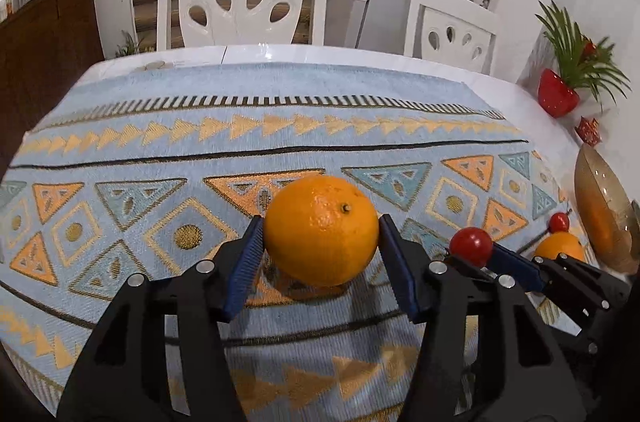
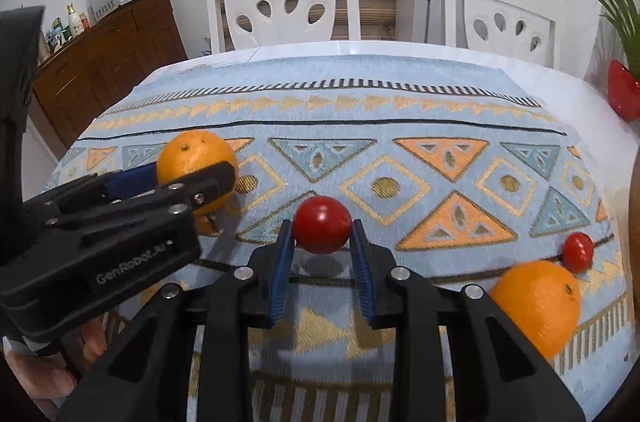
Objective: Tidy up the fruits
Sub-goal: 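Grasp a red tomato with the right tool while the left tool grasps an orange, then carry the tomato and orange over the brown glass bowl and open both tools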
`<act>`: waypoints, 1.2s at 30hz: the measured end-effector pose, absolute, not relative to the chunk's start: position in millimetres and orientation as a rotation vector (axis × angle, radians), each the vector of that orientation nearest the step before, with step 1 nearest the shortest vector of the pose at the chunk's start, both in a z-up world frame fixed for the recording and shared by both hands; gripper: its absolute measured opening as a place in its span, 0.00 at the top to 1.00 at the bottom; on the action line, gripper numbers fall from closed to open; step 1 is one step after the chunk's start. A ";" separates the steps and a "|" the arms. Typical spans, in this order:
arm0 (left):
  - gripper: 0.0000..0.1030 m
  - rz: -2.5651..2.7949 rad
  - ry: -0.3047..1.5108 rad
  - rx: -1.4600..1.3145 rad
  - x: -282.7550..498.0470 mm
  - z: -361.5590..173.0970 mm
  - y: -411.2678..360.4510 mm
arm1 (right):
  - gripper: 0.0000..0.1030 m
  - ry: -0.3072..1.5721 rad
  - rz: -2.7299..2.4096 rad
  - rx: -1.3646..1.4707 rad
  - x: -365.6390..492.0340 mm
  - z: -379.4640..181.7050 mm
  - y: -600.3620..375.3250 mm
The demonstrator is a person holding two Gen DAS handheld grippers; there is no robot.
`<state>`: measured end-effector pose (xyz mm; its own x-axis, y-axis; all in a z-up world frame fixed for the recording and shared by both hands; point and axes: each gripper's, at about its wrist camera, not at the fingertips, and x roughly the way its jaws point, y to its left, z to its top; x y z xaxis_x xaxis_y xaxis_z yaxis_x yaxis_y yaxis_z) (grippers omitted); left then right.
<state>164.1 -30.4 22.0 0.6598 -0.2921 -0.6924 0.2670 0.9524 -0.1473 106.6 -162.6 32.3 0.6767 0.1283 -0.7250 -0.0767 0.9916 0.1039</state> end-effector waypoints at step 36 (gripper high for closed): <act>0.24 -0.526 0.854 0.043 8.3 7.2 -84.6 | 0.66 0.886 0.112 0.159 -34.3 13.0 -248.7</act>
<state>8.3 -84.6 7.2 0.5383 -0.4248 -0.7279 0.4585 0.8723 -0.1700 -34.3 -248.7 13.0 0.6277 0.1628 -0.7612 -0.0310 0.9823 0.1846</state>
